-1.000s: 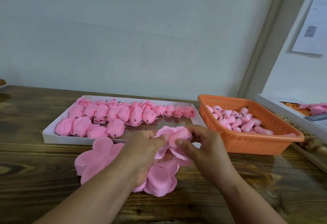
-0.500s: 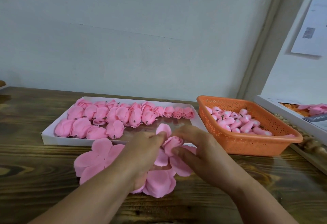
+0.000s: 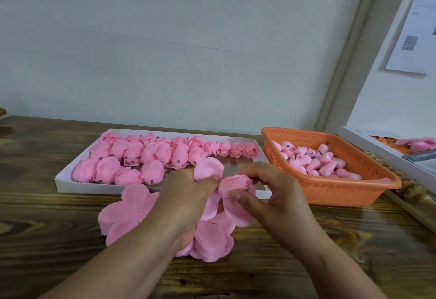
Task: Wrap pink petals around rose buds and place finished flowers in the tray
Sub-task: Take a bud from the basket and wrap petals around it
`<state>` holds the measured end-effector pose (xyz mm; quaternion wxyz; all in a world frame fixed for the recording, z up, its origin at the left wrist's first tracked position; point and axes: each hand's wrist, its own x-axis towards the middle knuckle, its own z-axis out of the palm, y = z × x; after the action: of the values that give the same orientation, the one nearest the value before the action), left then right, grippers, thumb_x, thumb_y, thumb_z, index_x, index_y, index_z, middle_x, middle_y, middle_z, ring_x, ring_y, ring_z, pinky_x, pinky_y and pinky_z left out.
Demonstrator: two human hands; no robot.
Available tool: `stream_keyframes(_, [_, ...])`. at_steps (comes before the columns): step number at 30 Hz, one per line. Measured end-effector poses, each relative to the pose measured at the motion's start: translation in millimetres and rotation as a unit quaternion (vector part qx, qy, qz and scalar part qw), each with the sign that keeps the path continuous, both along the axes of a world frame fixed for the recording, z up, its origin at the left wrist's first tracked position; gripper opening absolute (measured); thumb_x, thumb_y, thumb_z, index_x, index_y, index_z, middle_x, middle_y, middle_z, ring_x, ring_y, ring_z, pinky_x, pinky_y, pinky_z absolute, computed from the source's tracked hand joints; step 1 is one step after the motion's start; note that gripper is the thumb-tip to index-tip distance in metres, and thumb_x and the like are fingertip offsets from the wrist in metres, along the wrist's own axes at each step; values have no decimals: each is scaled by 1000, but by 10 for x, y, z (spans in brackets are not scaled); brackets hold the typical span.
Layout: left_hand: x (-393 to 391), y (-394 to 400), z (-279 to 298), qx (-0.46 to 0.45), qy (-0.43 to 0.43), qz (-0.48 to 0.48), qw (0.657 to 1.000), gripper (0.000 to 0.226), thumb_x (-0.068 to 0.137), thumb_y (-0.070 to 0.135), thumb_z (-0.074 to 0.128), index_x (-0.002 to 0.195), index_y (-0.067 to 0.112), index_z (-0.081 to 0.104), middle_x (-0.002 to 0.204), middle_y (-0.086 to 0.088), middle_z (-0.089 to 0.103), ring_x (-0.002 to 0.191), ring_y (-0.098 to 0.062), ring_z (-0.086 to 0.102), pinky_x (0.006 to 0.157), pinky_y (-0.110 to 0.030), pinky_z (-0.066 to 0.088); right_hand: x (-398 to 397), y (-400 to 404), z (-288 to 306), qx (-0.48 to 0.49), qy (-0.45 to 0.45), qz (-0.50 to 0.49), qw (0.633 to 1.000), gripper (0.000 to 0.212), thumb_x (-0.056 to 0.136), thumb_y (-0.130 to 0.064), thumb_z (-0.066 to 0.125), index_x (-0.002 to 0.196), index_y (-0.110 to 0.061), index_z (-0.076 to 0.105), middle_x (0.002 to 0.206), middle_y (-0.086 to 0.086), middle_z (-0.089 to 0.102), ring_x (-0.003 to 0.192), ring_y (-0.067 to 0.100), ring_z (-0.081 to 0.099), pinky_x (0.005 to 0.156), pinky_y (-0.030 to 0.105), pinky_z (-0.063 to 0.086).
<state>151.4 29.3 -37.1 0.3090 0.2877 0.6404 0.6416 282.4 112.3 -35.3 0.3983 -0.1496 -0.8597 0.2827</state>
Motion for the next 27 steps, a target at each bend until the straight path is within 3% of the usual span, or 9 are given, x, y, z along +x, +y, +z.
stream_keyframes(5, [-16, 16, -5, -17, -37, -31, 999, 9, 86, 10, 68, 79, 10, 74, 75, -8, 74, 78, -28, 68, 69, -36, 54, 23, -3, -12, 29, 24, 55, 998, 23, 74, -12, 73, 96, -20, 74, 104, -8, 68, 105, 11, 61, 88, 29, 50])
stream_keyframes(8, [-27, 22, -3, -25, -69, -37, 997, 8, 86, 6, 67, 82, 5, 73, 82, -15, 72, 84, -34, 65, 72, -39, 51, 14, -20, -56, 60, 43, 61, 995, 21, 76, -8, 72, 95, -15, 74, 100, -8, 68, 98, 9, 63, 82, 25, 50])
stream_keyframes(10, [-22, 32, -4, -38, -85, -48, 995, 8, 87, 6, 65, 88, 1, 72, 88, -20, 70, 87, -34, 64, 75, -41, 49, -4, -35, -98, 65, 72, 38, 995, 20, 73, -8, 73, 89, -20, 72, 92, -14, 66, 89, 6, 62, 77, 18, 49])
stream_keyframes(14, [12, 53, -23, -51, -82, -52, 994, 13, 89, 7, 63, 98, 1, 70, 101, -23, 70, 100, -38, 65, 94, -51, 50, -35, -39, -147, 55, 91, 11, 994, 16, 73, -8, 73, 82, -19, 68, 82, -13, 62, 79, 8, 59, 70, 16, 47])
stream_keyframes(18, [53, 40, -60, -55, -25, -69, 996, 17, 93, 13, 55, 98, 10, 71, 98, -18, 72, 100, -37, 65, 94, -56, 49, -30, 8, -121, 34, 27, 31, 999, 11, 77, -7, 70, 86, -11, 72, 87, -7, 65, 83, 10, 60, 73, 22, 48])
stream_keyframes(20, [29, 12, -54, -46, -29, -100, 994, 21, 94, 10, 51, 96, 3, 71, 97, -21, 70, 94, -36, 66, 91, -49, 52, -8, 49, -88, 9, -3, 37, 999, 13, 80, -7, 69, 91, -14, 73, 89, -6, 67, 85, 13, 61, 74, 28, 49])
stream_keyframes(24, [-29, -24, -17, -16, -64, -155, 986, 27, 94, 3, 44, 103, -17, 60, 90, -21, 60, 85, -27, 55, 85, -41, 45, 25, 94, -41, -22, -4, 55, 998, 28, 81, -2, 69, 90, -29, 70, 92, -9, 65, 89, 12, 60, 74, 22, 49])
stream_keyframes(27, [-43, -22, -14, -31, -66, -175, 982, 25, 92, -1, 42, 98, -12, 63, 87, -19, 58, 83, -26, 52, 81, -39, 42, 24, 122, -21, -82, -9, 71, 994, 26, 80, 0, 70, 90, -25, 72, 109, -9, 63, 99, 11, 60, 80, 31, 52])
